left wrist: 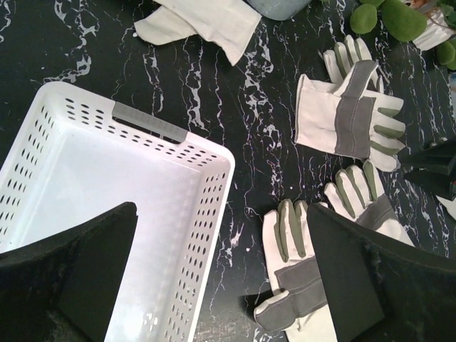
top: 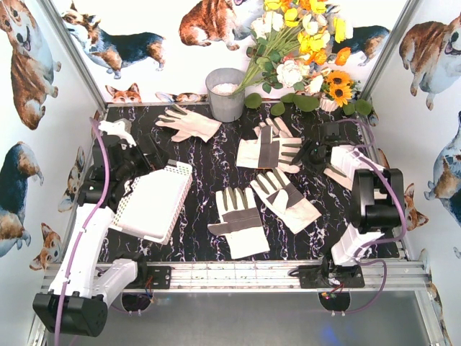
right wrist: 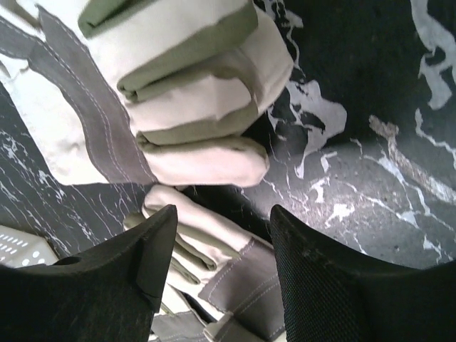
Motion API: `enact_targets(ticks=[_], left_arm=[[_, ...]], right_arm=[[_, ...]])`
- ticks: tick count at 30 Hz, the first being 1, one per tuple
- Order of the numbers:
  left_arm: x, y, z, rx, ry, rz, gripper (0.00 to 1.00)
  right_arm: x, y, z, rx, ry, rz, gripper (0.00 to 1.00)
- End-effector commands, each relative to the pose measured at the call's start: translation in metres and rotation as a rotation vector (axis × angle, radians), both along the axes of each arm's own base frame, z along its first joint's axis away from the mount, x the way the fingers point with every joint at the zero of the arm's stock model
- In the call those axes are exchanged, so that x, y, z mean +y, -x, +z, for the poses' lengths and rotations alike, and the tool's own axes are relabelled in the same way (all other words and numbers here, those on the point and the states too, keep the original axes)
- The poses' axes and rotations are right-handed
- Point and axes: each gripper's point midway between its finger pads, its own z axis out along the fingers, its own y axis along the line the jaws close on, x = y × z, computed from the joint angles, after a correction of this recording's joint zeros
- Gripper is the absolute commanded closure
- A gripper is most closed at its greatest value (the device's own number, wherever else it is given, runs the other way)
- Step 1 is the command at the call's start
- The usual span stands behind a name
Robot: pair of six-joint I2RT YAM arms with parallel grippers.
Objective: Put the gloves into the storage basket
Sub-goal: Adjust the glove at the center of the board.
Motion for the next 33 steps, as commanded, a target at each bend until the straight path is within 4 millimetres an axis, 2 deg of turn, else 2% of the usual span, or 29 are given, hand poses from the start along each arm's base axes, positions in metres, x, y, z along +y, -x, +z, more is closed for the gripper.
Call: enact_targets(ticks=[1,7,11,16,21,23,30,33], left_arm=[[0.004,-0.001,-0.005,0.002,0.017,0.000,0.00],[0.006,-0.006,-0.008,0.004,0.021,0.009,0.00],[0.009,-0.009,-0.010,0.012,0.025,0.021,0.00],[0.012,-0.015,-0.008,0.012,0.037,0.044,0.00],[0.014,-0.027,-0.006,0.014,0.051,0.070,0.00],[0.012,-0.032,-0.005,0.011,0.065,0.068,0.00],[0.008,-0.053,-0.001,0.003,0.141,0.094,0.00],[0.007,-0.072,-0.006,0.003,0.179,0.114,0.00]], right_arm=[[-0.003,-0.032,0.011,-0.085,0.004,-0.003,0.44],[-0.005,-0.038,-0.008,-0.048,-0.002,0.004,0.45],[-0.002,-0.041,-0.015,-0.032,-0.018,0.019,0.49],[-0.009,-0.033,-0.022,-0.002,-0.006,0.021,0.69],[-0.036,-0.018,-0.025,0.027,0.041,-0.031,0.90],[-0.048,-0.008,-0.026,0.054,0.074,-0.047,0.95],[-0.074,0.024,-0.021,0.115,0.162,-0.088,0.97],[-0.071,0.028,-0.018,0.090,0.150,-0.092,0.90]])
